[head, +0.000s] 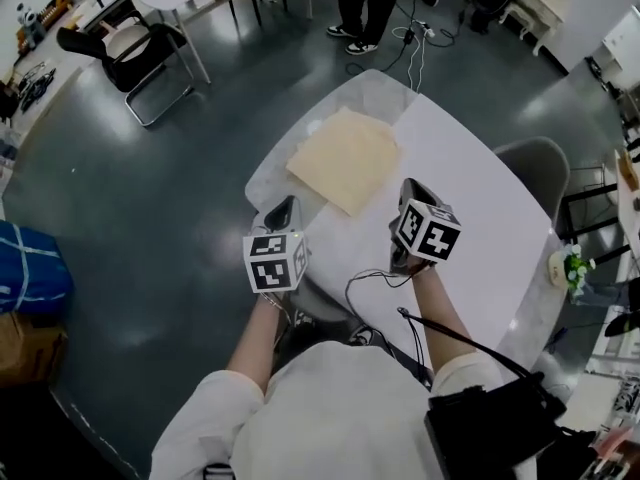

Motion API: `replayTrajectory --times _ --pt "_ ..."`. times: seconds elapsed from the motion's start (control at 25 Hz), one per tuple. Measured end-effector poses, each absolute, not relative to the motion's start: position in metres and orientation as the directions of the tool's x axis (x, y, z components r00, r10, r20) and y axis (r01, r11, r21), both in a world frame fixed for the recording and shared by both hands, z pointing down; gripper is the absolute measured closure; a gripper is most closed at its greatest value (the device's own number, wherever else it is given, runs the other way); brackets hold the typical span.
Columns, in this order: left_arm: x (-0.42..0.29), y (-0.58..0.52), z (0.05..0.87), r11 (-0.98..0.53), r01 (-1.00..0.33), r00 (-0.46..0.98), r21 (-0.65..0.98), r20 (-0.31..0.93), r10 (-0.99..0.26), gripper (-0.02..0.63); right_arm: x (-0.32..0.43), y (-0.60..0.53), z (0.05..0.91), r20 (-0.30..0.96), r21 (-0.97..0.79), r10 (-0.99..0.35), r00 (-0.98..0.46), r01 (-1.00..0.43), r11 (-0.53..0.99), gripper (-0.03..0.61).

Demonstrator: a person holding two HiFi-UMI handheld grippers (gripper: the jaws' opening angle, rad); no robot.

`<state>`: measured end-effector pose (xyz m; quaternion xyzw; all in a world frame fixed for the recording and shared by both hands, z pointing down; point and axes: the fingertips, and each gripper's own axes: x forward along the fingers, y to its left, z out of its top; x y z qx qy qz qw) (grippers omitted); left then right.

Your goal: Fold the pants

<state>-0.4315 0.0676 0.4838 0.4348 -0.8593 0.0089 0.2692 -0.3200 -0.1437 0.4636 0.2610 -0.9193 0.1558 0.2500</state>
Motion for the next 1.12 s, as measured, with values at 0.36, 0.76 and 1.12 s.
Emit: replayTrajectory --times 0.36,0.76,1.12 --pt "-0.372 0.067 0.462 0.643 -0.750 -0.521 0.156 0.459 -0.719 0.604 -0.236 -0.119 0.465 0.533 -0.187 -0.367 -0.762 -0.529 0.827 0.586" --pt "-0.353 0.063 0.447 0.652 -0.746 -0.544 0.131 0.444 -0.712 0.604 -0.220 -0.113 0.459 0.526 -0.178 -0.352 -0.774 -0.505 0.845 0.588" --pt "-0.344 0.068 0.438 0.656 -0.744 -0.554 0.122 0.435 -0.709 0.604 -0.216 -0.112 0.441 0.486 -0.174 -0.370 -0.792 -0.503 0.847 0.588"
